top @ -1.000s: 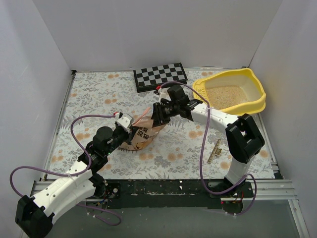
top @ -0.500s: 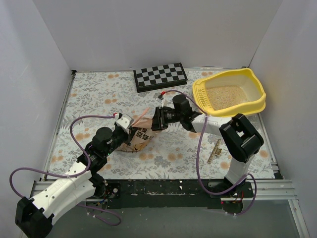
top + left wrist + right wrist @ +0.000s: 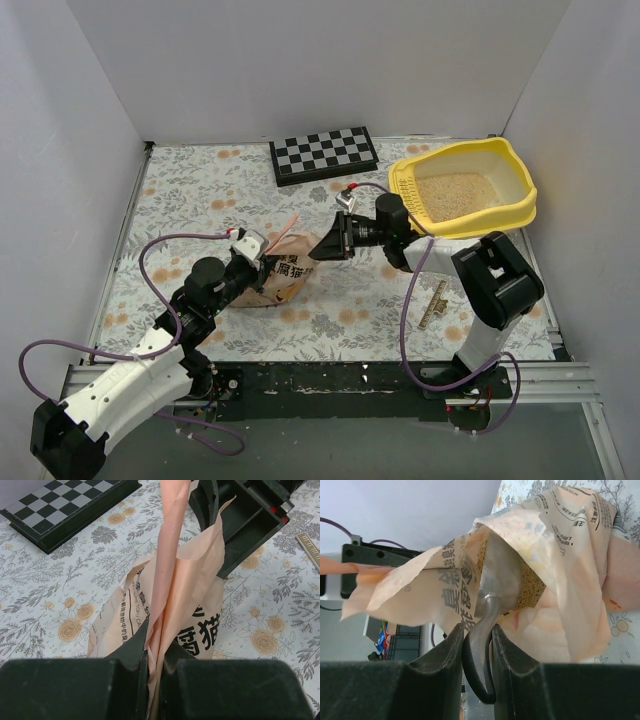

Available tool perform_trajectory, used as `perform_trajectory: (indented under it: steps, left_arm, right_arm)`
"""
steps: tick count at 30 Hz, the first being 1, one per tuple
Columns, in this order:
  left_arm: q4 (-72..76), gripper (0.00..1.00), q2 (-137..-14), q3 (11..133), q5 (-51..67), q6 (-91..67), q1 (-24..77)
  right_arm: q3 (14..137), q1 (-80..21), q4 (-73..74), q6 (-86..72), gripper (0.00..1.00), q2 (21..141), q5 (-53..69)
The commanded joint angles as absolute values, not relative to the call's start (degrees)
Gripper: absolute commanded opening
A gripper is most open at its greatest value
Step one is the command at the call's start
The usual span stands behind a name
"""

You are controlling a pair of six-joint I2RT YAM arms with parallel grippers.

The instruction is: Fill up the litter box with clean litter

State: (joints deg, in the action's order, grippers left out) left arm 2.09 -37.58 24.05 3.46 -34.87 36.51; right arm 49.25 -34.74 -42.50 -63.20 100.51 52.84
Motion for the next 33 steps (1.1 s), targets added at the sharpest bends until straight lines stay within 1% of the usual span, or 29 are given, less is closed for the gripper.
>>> perform_trajectory:
  steps: [1,11,15,21,24,28,33]
  left_arm:
    - [5.36,0.00,-36.30,24.35,5.71,-34.10,36.74]
    - [5.97,0.00,-36.48,24.08,7.12,-33.84,36.74]
    - [6.68,0.00,-36.04,23.64,7.56,-33.57,36.74]
    - [7.64,0.00,-35.68,23.20,10.28,-33.49,36.74]
    - [8.70,0.00,-35.77,22.85,13.70,-33.57,36.74]
    - [9.58,0.00,-37.61,23.11,18.45,-34.45,36.83]
    - [10.28,0.00,-39.46,23.38,20.04,-35.24,36.83]
  right_arm:
    - [47.56,-30.33,-56.51,-69.43,0.01,93.08,60.29]
    - [42.19,-21.10,-55.29,-69.17,0.01,86.67,63.28]
    - [40.43,-18.37,-52.30,-67.07,0.01,84.64,64.07]
    - [40.17,-15.30,-36.94,-56.45,0.01,81.66,63.55]
    - [39.82,-13.80,-30.42,-51.16,0.01,80.51,63.11]
    - [36.75,-11.43,-30.23,-50.45,0.01,78.84,63.02]
    - [33.32,-8.62,-32.08,-52.20,0.01,75.68,63.72]
